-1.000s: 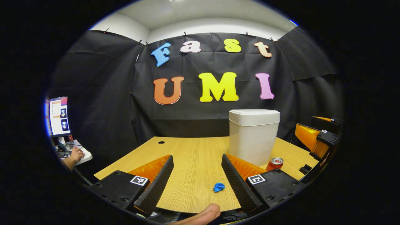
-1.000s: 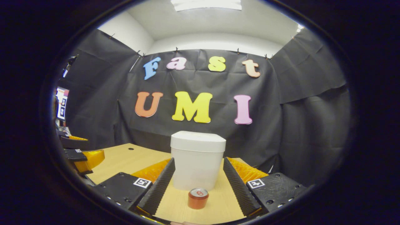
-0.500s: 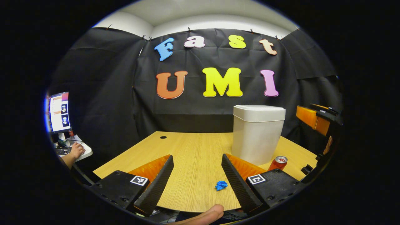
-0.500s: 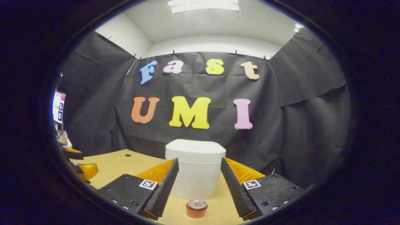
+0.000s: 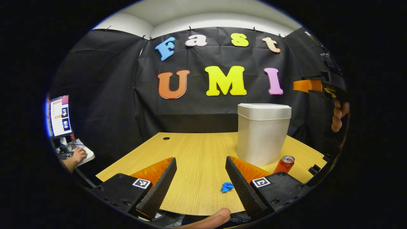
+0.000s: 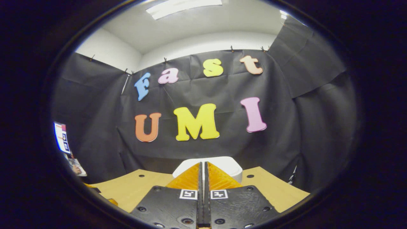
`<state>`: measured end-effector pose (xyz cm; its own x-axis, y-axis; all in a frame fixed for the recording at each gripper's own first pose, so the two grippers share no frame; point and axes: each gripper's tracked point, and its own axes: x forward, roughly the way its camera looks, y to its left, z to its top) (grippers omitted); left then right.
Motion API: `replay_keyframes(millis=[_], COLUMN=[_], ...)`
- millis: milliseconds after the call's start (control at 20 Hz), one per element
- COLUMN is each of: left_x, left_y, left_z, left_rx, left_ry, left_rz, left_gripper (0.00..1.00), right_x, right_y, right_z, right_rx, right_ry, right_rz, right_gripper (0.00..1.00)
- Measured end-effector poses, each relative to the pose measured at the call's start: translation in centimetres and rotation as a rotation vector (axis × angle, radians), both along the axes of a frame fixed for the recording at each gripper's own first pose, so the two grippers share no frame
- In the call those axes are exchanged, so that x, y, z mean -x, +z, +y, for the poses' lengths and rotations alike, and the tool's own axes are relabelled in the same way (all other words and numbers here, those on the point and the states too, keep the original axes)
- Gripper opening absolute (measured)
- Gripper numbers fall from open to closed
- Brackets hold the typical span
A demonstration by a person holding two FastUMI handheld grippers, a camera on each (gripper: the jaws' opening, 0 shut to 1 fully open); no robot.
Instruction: Press the lid of the desktop garbage bin to open it, pick up the crumpled paper on the desktop and throw it into the bin, then pick up the pop can on the desktop and drop it into the bin, and finally close the garbage bin lid.
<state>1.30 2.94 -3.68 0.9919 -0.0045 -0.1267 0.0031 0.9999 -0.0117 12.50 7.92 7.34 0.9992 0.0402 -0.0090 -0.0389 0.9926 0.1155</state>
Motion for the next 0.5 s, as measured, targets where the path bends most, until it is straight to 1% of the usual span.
replay_keyframes(millis=[50, 150, 250, 350, 500], left_x=[-0.1, -0.2, -0.4, -0.6, -0.6], left_y=[0.0, -0.2, -0.4, -0.7, -0.5], left_z=[0.1, 0.5, 0.9, 1.3, 2.1], left_rx=[0.002, 0.013, 0.02, 0.018, -0.004], left_ry=[0.0, 0.005, 0.015, 0.022, 0.03], left_rz=[0.0, 0.006, 0.013, 0.026, 0.017], left_gripper=[1.0, 0.99, 0.99, 1.0, 1.0], right_x=[-1.2, -3.0, -4.7, -5.5, -6.6], right_y=[0.0, -0.2, -0.9, -1.7, -3.0], right_z=[-0.4, 1.0, 1.2, 2.4, 2.9], right_rx=[0.015, 0.033, 0.083, 0.144, 0.166], right_ry=[-0.008, 0.024, 0.026, 0.05, 0.055], right_rz=[0.021, 0.058, 0.096, 0.112, 0.152], right_gripper=[0.0, 0.0, 0.0, 0.0, 0.0])
